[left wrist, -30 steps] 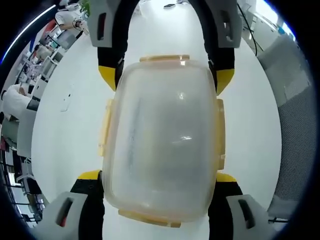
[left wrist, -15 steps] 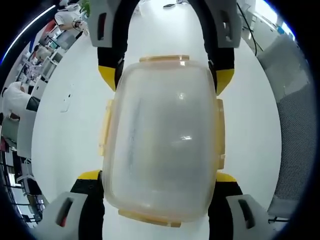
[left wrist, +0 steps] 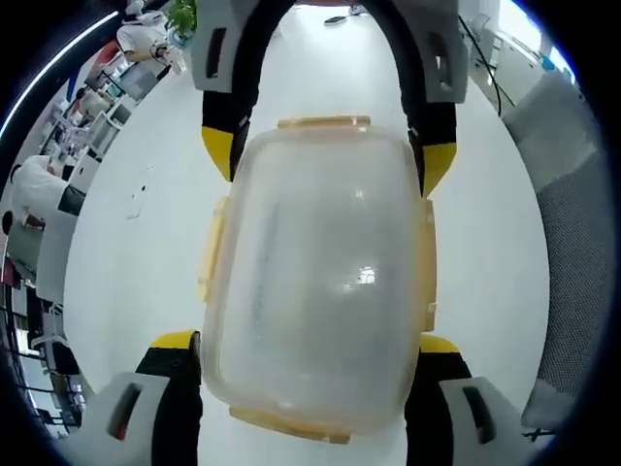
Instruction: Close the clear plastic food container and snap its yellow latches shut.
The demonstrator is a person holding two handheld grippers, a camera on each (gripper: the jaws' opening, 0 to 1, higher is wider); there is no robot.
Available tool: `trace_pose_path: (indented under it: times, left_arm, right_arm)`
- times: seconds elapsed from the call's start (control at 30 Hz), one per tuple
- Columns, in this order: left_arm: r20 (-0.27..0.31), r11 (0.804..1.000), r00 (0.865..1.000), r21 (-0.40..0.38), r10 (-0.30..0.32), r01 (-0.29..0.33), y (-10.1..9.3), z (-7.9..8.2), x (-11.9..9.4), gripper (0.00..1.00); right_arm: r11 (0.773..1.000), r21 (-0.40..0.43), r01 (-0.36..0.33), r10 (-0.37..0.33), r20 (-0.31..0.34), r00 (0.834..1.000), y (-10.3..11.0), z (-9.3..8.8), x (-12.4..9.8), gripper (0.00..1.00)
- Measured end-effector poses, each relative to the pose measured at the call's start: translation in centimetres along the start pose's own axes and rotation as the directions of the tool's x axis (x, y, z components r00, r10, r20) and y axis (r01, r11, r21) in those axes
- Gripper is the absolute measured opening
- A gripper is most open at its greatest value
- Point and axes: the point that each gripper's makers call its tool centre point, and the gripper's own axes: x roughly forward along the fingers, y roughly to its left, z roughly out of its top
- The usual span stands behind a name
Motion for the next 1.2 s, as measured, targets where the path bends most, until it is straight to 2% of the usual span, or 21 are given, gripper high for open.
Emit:
trace_pose_path:
  times: [0.13, 0.23, 0.3, 0.37, 0.47, 0.53, 0.57, 0.6, 0.7, 0.83, 1.0, 1.1, 1.2]
  left_arm:
    - [0.028, 0.999, 1.0, -0.033, 0.007, -0.006, 0.1, -0.2, -0.1, 0.86]
    - [0.042, 0.999, 0.999, -0.048, 0.022, -0.02, 0.2, -0.4, -0.2, 0.88]
    - [0.087, 0.997, 0.995, -0.069, 0.042, -0.036, 0.4, -0.1, -0.5, 0.88]
    - [0.11, 0.994, 0.992, -0.094, 0.063, -0.053, 0.6, -0.3, -0.9, 0.88]
    - [0.173, 0.986, 0.98, -0.146, 0.101, -0.076, 0.7, 0.0, -1.2, 0.88]
    - [0.185, 0.978, 0.973, -0.183, 0.136, -0.101, 0.8, -0.3, -1.5, 0.89]
    - [0.207, 0.974, 0.966, -0.195, 0.157, -0.117, 0.8, -0.2, -1.7, 0.89]
    - [0.211, 0.973, 0.965, -0.203, 0.155, -0.111, 0.6, -0.3, -1.8, 0.89]
    - [0.238, 0.959, 0.954, -0.257, 0.181, -0.117, 0.5, -0.5, -2.0, 0.87]
    - [0.258, 0.943, 0.95, -0.321, 0.177, -0.089, -0.3, -0.9, -1.8, 0.87]
    - [0.281, 0.915, 0.938, -0.396, 0.201, -0.077, -0.7, -1.3, -1.7, 0.88]
    - [0.323, 0.887, 0.917, -0.458, 0.234, -0.065, -0.8, -1.0, -2.1, 0.89]
    - [0.338, 0.873, 0.905, -0.483, 0.259, -0.069, -0.8, -1.1, -2.4, 0.89]
  right_arm:
    - [0.998, 0.055, 0.019, -0.023, 0.07, 0.997, 0.0, 0.3, -0.3, 0.82]
    - [0.996, 0.074, 0.055, -0.061, 0.076, 0.995, -0.2, -0.2, -0.4, 0.82]
    - [0.99, 0.129, 0.061, -0.075, 0.107, 0.991, 0.1, -0.2, -0.5, 0.82]
    - [0.985, 0.149, 0.086, -0.105, 0.127, 0.986, 0.0, -0.3, -0.6, 0.84]
    - [0.975, 0.198, 0.105, -0.136, 0.149, 0.979, 0.1, -0.6, -0.7, 0.85]
    - [0.968, 0.224, 0.112, -0.15, 0.162, 0.975, 0.2, -0.7, -0.7, 0.87]
    - [0.964, 0.24, 0.115, -0.158, 0.167, 0.973, 0.3, -0.8, -0.7, 0.87]
    - [0.961, 0.248, 0.121, -0.166, 0.172, 0.971, 0.3, -0.7, -0.7, 0.87]
    - [0.943, 0.306, 0.13, -0.197, 0.199, 0.96, 0.5, -0.5, -0.7, 0.88]
    - [0.917, 0.377, 0.13, -0.228, 0.229, 0.946, 0.9, -0.4, -0.6, 0.89]
    - [0.898, 0.418, 0.137, -0.258, 0.247, 0.934, 1.2, -0.3, -0.6, 0.91]
    - [0.88, 0.456, 0.134, -0.277, 0.264, 0.924, 1.3, -0.3, -0.7, 0.93]
    - [0.858, 0.495, 0.137, -0.308, 0.282, 0.909, 1.3, -0.2, -1.0, 0.94]
